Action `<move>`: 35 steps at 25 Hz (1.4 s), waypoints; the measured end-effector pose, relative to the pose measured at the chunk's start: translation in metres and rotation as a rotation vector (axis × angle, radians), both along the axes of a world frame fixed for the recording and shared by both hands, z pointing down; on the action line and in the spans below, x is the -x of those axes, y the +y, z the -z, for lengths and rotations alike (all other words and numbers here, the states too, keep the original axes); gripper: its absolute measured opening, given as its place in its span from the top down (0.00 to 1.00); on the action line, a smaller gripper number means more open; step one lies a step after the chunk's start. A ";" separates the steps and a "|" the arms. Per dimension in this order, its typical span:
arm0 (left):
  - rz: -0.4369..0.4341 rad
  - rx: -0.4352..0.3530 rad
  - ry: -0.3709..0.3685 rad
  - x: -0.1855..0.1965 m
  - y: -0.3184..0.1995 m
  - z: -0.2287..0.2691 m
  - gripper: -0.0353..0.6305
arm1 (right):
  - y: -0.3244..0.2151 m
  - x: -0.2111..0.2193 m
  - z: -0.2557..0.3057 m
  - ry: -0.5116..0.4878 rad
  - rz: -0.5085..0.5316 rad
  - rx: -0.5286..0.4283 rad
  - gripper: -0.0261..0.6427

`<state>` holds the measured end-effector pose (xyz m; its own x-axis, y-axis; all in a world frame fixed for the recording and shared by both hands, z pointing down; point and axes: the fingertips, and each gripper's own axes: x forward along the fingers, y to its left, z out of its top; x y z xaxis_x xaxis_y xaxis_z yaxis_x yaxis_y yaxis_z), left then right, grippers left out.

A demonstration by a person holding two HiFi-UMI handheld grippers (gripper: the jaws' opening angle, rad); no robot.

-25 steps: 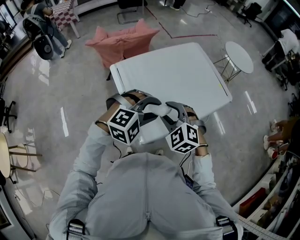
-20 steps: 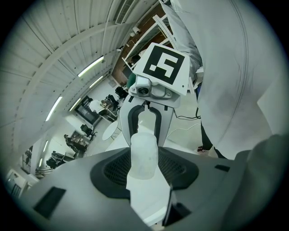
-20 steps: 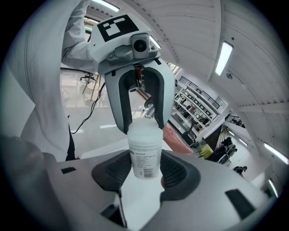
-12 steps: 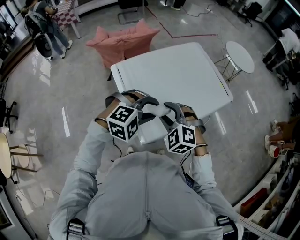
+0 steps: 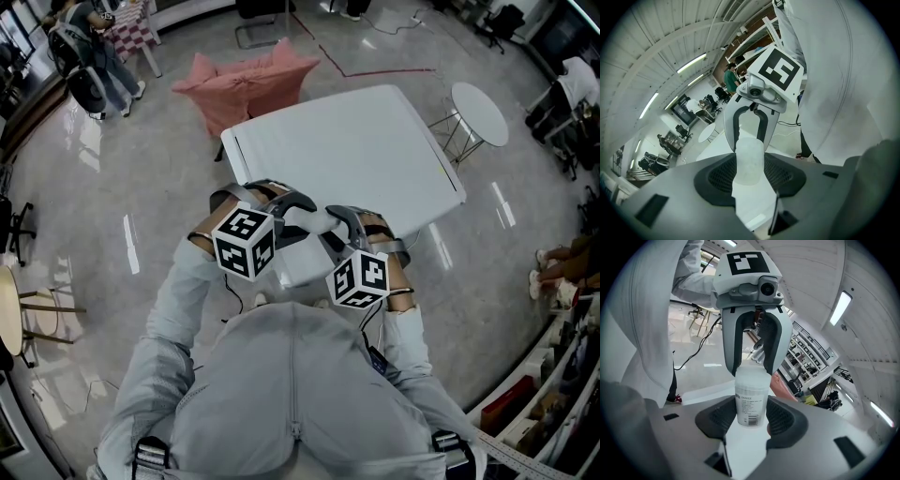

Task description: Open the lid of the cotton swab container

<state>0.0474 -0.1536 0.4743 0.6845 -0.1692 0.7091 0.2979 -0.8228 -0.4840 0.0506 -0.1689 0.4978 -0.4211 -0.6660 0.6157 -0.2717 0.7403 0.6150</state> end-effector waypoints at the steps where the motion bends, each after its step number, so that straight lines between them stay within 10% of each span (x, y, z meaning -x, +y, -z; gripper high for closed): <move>1: -0.002 0.004 -0.004 0.001 0.001 0.000 0.65 | 0.000 0.001 0.000 0.002 0.003 -0.004 0.63; 11: -0.021 0.029 -0.026 0.009 0.005 0.001 0.65 | 0.001 0.005 -0.001 0.059 0.025 -0.066 0.63; 19: 0.027 0.012 0.104 0.011 -0.006 0.027 0.66 | -0.005 -0.008 -0.002 0.023 -0.016 -0.049 0.63; 24: 0.131 -0.037 0.275 0.012 -0.032 0.055 0.88 | 0.001 -0.005 -0.003 -0.036 -0.010 -0.020 0.63; 35: 0.078 0.037 0.312 0.015 -0.019 0.062 0.82 | 0.005 0.000 0.002 -0.197 -0.014 0.037 0.63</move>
